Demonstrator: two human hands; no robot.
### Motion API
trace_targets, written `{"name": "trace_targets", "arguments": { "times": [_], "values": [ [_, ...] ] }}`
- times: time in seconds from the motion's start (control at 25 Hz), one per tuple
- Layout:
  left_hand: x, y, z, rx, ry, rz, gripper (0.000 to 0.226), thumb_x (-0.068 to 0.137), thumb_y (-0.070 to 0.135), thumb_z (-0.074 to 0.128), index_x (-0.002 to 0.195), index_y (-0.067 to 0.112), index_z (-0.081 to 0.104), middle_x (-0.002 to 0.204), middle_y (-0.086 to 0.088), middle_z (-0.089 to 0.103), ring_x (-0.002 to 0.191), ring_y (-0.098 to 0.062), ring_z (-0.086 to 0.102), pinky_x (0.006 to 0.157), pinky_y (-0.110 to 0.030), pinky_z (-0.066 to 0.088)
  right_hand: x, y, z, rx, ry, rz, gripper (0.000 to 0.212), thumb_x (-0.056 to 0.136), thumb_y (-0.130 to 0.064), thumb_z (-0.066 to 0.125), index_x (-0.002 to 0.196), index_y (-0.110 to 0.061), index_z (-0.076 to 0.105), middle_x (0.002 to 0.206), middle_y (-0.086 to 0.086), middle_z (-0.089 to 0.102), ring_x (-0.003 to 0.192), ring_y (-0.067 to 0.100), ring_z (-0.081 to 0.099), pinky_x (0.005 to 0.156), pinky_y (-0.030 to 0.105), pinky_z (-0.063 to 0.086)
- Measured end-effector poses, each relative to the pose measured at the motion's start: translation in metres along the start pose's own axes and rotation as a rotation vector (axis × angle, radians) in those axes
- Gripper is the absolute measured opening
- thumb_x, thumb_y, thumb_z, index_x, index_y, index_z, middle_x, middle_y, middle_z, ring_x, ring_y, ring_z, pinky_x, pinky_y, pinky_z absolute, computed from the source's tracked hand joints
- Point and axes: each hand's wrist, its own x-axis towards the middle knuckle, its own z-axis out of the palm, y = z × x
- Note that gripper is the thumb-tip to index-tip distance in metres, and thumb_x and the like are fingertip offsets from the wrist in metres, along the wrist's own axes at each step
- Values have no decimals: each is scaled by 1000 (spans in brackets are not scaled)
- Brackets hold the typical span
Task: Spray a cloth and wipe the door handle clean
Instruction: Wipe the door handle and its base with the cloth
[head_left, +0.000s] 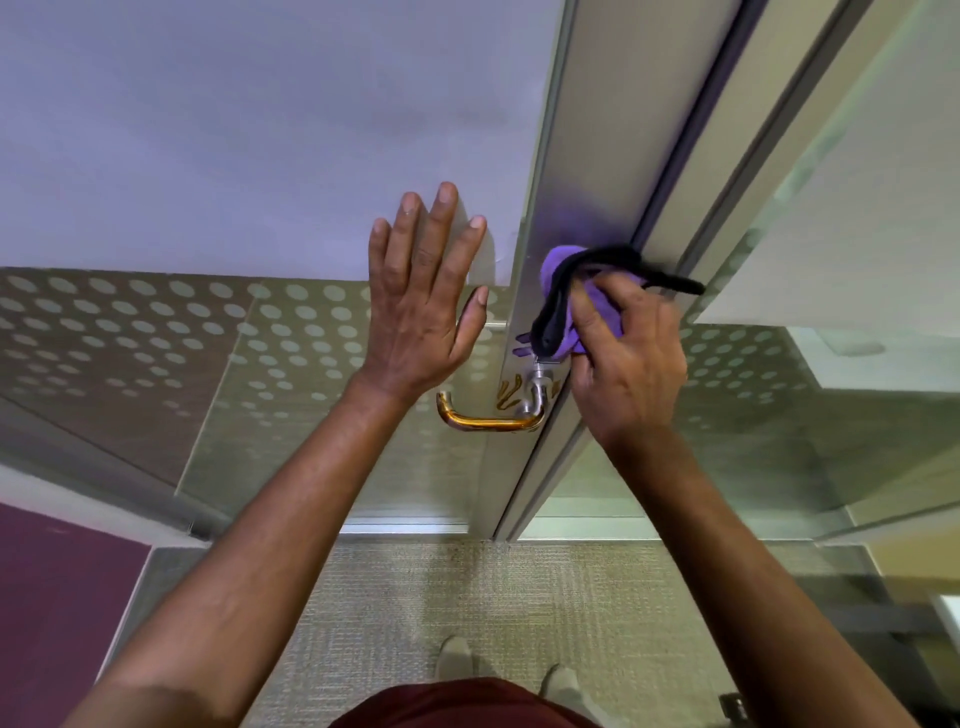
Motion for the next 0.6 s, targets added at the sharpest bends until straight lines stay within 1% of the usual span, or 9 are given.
{"name": "trace_targets", "arguments": {
  "times": [0.04,0.12,0.16,0.24,0.28,0.4,0.48,0.56,0.6],
  "values": [
    [0,-3,4,19,7,14,58,106,37,45,157,14,29,171,-7,4,158,-24,-9,128,-51,2,2,1,6,-17,-34,-17,57,77,-4,64,132,-19,69,133,8,54,99,30,46,86,40,45],
    [-2,-8,12,48,31,42,58,106,39,41,157,15,27,172,0,-11,158,-22,-13,128,-48,-2,-2,-3,20,-10,-97,-50,49,85,-14,64,134,-21,67,135,8,49,99,32,48,85,42,48],
    [-2,-10,15,56,47,52,59,106,40,41,157,15,27,171,2,-12,158,-22,-12,128,-48,-2,-7,-6,26,8,-132,-76,47,89,-22,62,136,-21,66,136,7,46,99,33,50,84,43,49],
    [-3,-12,20,71,82,62,60,105,41,41,157,15,29,172,1,-10,158,-23,-9,128,-48,-2,-19,-9,35,35,-218,-130,53,93,-40,60,142,-23,61,138,7,43,102,35,51,84,45,49],
    [-2,-13,22,79,98,65,60,105,41,41,157,15,29,172,1,-9,159,-24,-9,128,-48,-1,-22,-8,38,36,-246,-154,56,92,-43,61,145,-23,59,138,7,43,104,34,50,84,46,49],
    [-4,-14,24,97,124,84,63,104,42,41,159,16,25,172,-1,-9,159,-24,-9,128,-47,-2,-29,4,41,-15,-267,-268,56,88,-26,69,144,-25,60,134,7,56,103,33,52,79,45,48],
    [-4,-15,26,107,137,95,67,103,42,42,162,18,19,172,-1,-9,159,-25,-8,128,-48,-2,-34,12,38,-46,-276,-351,44,95,-17,61,139,-24,63,126,7,66,101,33,58,75,44,48],
    [-5,-16,28,118,149,104,68,103,42,43,162,18,19,172,-2,-7,159,-25,-7,128,-49,-1,-34,18,31,-57,-242,-301,42,97,-12,56,137,-23,63,121,5,70,100,32,58,77,42,47],
    [-6,-16,29,123,154,109,69,102,42,43,162,18,19,172,-3,-6,159,-25,-6,128,-49,-1,-30,18,28,-55,-205,-237,49,91,-10,59,139,-22,61,120,5,70,99,31,56,79,42,45]
  ]
}}
